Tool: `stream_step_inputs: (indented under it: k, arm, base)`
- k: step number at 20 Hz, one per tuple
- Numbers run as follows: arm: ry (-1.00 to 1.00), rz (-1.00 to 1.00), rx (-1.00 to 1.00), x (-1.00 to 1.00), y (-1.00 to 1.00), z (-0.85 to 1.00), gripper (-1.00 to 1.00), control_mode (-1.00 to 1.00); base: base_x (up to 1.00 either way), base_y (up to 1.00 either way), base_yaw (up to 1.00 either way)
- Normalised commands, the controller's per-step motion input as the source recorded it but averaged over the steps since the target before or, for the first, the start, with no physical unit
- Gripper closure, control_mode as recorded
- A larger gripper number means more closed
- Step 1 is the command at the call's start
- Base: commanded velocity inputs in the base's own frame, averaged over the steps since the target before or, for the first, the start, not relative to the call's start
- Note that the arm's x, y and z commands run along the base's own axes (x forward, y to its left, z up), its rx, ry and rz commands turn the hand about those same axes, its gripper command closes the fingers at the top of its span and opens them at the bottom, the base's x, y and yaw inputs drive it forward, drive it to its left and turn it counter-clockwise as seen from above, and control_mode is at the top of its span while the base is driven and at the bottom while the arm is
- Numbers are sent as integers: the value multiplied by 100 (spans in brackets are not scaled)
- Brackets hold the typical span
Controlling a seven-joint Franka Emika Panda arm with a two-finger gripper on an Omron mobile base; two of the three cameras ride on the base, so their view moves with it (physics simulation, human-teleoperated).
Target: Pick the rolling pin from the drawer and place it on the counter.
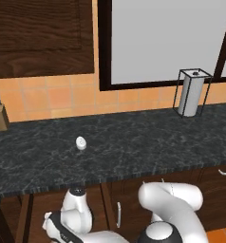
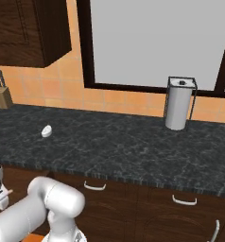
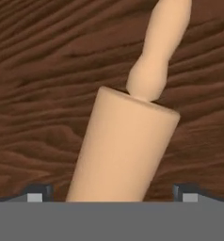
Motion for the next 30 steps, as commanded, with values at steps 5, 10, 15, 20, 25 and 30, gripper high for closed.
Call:
stream_step_inputs:
  k: [5, 10, 15, 20, 25, 30]
  arm:
    - [7, 0, -10, 19, 31, -11, -100, -100]
    - [7, 0, -7, 0, 11, -48, -100, -100]
    - [0, 0, -2, 0, 4, -14, 100, -100]
    - [-4, 0, 0, -38, 0, 15, 100, -100]
    - [-5, 0, 0, -67, -5, 96, 100, -100]
    - [0, -1, 1, -5, -16, 100, 100, -100]
  base:
    - [0, 0, 0]
    - [0, 0, 0]
    - [0, 0, 0]
    - [0, 0, 0]
    - [0, 0, 0]
    - [0, 0, 0]
